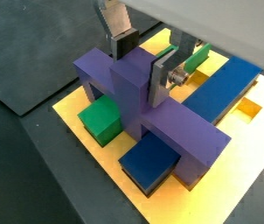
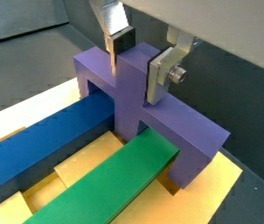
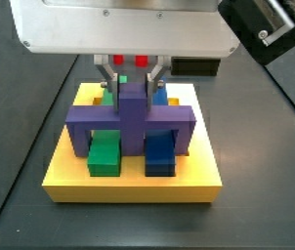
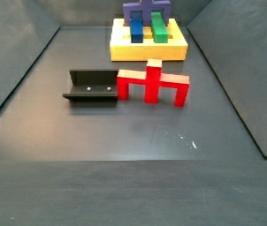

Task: Pick up the purple object. Move up. Place the purple object on the fixture. Regrasp the purple object. Move to above the board. Insert the purple object.
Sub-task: Insert the purple object.

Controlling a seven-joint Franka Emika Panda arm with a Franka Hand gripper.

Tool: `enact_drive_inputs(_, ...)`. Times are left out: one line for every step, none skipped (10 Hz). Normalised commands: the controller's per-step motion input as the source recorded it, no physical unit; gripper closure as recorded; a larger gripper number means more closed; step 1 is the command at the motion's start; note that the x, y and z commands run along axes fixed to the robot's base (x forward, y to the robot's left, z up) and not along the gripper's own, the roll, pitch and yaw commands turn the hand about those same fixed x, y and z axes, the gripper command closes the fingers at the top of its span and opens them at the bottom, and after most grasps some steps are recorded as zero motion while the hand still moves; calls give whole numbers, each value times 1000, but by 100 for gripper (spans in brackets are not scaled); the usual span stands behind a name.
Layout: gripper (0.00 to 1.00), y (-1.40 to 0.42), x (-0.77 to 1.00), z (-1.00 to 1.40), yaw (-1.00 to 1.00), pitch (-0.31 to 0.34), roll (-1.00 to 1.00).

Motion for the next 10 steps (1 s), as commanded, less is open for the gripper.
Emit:
enact_drive_inputs(100,-123,20,-200,-91,14,150)
enact_drive_inputs(100,-140,9,-189,-231,27,116)
enact_drive_inputs(100,-120,43,-191,-249,33,119)
enact_drive_inputs(100,-17,166,-349,-206,49,187)
enact_drive_inputs(100,0,194,-380,-157,59,230)
enact_drive_inputs(100,0,209,-331,-89,59,216)
enact_drive_inputs(100,-23,194,-297,-80,56,209)
enact_drive_inputs(100,-29,0,-397,-29,3,206)
enact_drive_inputs(100,-69,-14,-623,0,0,153)
enact_drive_inputs(100,-29,-111,-1000,0,-56,37)
